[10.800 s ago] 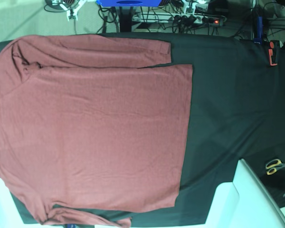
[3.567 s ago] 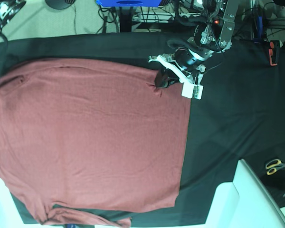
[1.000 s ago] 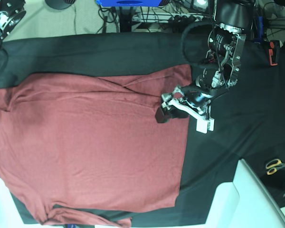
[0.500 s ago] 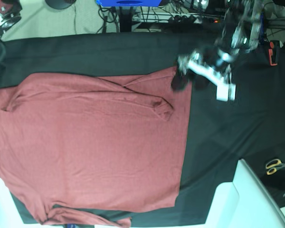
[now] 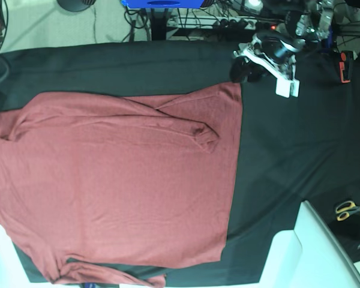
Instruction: Fold the T-shirt properly
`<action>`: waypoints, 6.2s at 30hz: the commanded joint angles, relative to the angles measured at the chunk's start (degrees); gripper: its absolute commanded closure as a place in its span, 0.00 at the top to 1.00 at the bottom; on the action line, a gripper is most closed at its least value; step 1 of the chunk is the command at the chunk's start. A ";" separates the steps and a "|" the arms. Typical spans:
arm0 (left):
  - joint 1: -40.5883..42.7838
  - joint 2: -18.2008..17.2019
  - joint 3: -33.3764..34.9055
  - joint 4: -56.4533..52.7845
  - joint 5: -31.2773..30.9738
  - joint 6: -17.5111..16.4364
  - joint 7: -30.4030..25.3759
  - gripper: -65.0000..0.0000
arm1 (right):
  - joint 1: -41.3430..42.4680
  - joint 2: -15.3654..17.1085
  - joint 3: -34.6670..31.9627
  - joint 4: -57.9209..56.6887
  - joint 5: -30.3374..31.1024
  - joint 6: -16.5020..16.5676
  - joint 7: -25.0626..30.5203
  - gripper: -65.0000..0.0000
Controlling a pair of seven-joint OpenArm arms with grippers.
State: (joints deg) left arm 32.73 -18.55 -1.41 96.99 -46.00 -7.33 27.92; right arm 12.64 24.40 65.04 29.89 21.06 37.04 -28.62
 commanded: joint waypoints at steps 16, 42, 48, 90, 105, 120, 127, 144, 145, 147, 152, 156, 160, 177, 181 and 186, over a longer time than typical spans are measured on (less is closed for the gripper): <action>0.28 -0.58 -0.39 -1.21 -0.82 -0.36 -0.80 0.35 | 0.50 1.49 -0.11 -6.37 0.87 -3.85 7.83 0.79; 0.19 0.57 -0.48 -1.39 -0.82 -0.36 -0.80 0.35 | 4.45 1.22 -6.27 -6.55 0.96 -4.03 8.36 0.32; 0.19 3.56 -5.23 -5.17 -0.90 -0.45 -0.45 0.36 | 4.45 1.22 -6.35 -6.55 0.96 -4.11 8.36 0.09; -3.32 4.35 -7.25 -8.95 -8.90 -0.54 -0.63 0.98 | 3.14 1.57 -6.71 -6.55 0.61 -4.20 8.01 0.01; -9.04 7.95 -6.72 -17.83 -9.08 -0.54 -0.45 0.77 | 3.14 1.57 -6.71 -6.55 0.61 -4.20 8.01 0.01; -8.95 10.41 -6.46 -17.56 -9.08 -0.54 -0.36 0.77 | 3.22 1.57 -6.71 -6.55 0.61 -4.20 8.01 0.01; -9.04 11.47 -6.46 -17.56 -9.17 -0.54 -0.36 0.77 | 3.22 1.57 -6.71 -6.55 0.61 -4.20 8.01 0.01; -10.53 12.17 -6.55 -18.00 -9.08 -0.62 -0.36 0.42 | 3.22 1.57 -6.71 -6.55 0.61 -4.20 8.01 0.01; -10.62 12.17 -6.55 -17.91 -9.08 -0.62 -0.36 0.42 | 3.22 1.57 -6.71 -6.55 0.61 -4.20 8.01 0.01; -10.62 12.17 -6.63 -18.00 -9.08 -0.62 -0.36 0.42 | 3.22 1.57 -6.71 -6.55 0.61 -4.20 8.01 0.01; -10.62 12.17 -6.90 -18.09 -8.90 -0.62 -0.36 0.41 | 3.14 1.57 -6.71 -6.55 0.61 -4.20 8.01 0.01; -10.62 12.00 -6.99 -18.09 -8.99 -0.62 -0.36 0.40 | 3.14 1.57 -6.71 -6.55 0.61 -4.20 8.01 0.01; -10.62 11.82 -7.07 -18.09 -8.99 -0.62 -0.36 0.00 | 3.14 1.49 -6.71 -6.55 0.61 -4.20 8.01 0.01; -10.01 8.04 -9.27 -8.59 -9.08 -0.54 11.42 0.00 | -0.47 -1.41 -6.18 6.11 1.05 -4.11 1.94 0.00; -10.01 8.04 -12.61 -8.59 -9.08 -0.54 15.02 0.00 | -2.67 -3.17 -6.09 14.20 1.05 -4.11 -0.96 0.00; -9.04 7.95 -14.72 -8.59 -9.08 -0.54 17.92 0.00 | -3.28 -3.44 -0.29 17.72 0.96 -4.11 -5.80 0.00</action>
State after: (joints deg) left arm 23.09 -10.00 -15.57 87.50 -54.52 -7.57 45.93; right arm 8.64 19.25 64.64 46.46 21.21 32.75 -35.68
